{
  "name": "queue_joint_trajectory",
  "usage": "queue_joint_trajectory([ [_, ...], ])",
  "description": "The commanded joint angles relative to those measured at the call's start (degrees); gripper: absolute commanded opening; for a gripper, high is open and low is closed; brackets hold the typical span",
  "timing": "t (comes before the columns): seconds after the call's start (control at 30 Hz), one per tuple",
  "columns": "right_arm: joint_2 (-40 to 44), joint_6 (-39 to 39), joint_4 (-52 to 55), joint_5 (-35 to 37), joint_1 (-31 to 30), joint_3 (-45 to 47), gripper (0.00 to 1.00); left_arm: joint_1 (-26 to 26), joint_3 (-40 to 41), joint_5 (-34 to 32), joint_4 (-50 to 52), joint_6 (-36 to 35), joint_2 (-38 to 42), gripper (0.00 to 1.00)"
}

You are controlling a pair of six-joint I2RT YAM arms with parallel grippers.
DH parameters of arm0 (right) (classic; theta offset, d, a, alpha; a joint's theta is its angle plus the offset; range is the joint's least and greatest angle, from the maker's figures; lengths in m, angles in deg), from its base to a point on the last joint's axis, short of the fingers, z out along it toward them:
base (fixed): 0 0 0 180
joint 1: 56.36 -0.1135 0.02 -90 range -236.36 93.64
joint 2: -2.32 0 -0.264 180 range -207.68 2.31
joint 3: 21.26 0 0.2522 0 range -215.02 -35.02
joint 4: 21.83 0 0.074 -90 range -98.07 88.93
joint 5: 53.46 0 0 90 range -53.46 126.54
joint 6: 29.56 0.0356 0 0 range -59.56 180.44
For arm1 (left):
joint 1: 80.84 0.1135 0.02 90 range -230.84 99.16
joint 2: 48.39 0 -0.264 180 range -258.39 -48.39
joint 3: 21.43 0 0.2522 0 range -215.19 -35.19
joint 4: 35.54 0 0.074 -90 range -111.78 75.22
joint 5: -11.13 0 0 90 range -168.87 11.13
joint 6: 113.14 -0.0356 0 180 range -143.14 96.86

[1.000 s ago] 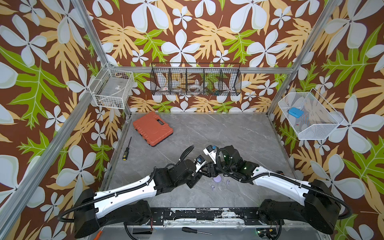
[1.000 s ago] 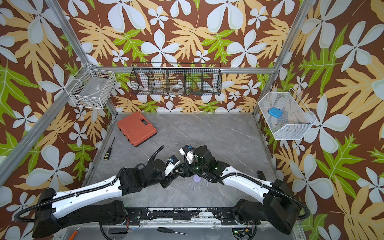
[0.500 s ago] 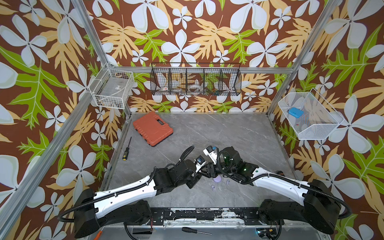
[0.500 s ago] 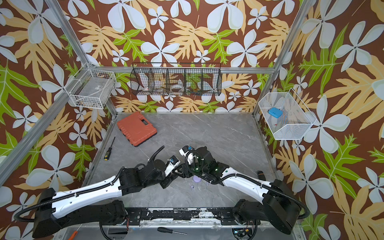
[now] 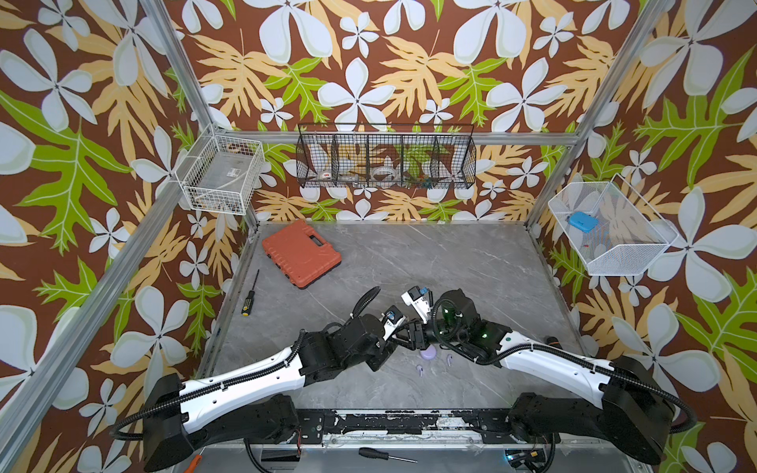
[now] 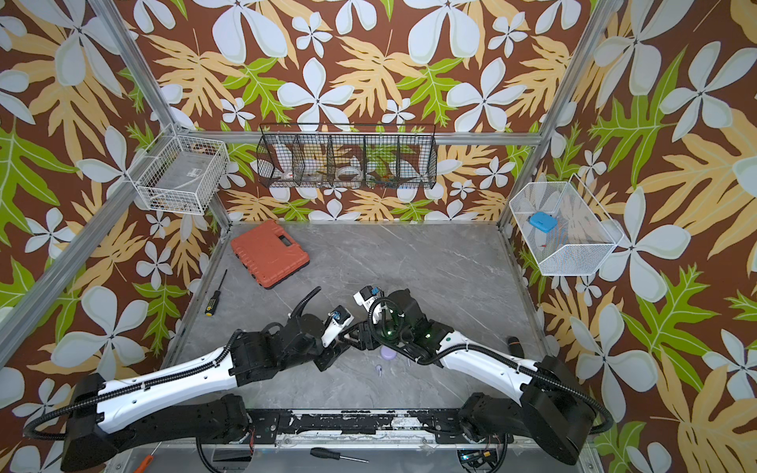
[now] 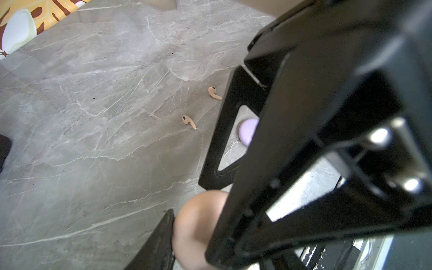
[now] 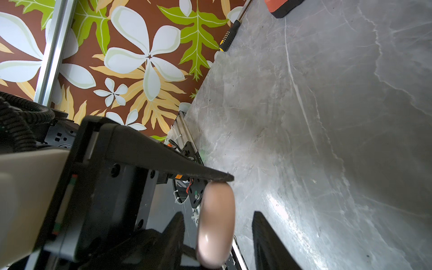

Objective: Insert wireless bluetooth earbuds into charging case
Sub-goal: Pick up the charging case from the center of the table.

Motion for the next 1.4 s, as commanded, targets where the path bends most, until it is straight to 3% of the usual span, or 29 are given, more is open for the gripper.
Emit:
queue_joint_trajectory([
  [0.0, 0.46, -0.30, 2.00, -4.03, -0.37, 0.62, 0.47, 0.17, -0.85, -3.51, -4.35, 0.72, 0.41, 0.34],
  [1.37, 1.72, 2.61, -6.49, -6.65, -1.85, 4.90, 0.49, 0.21, -0.17, -2.64, -5.23, 0.89, 3.16, 0.32],
])
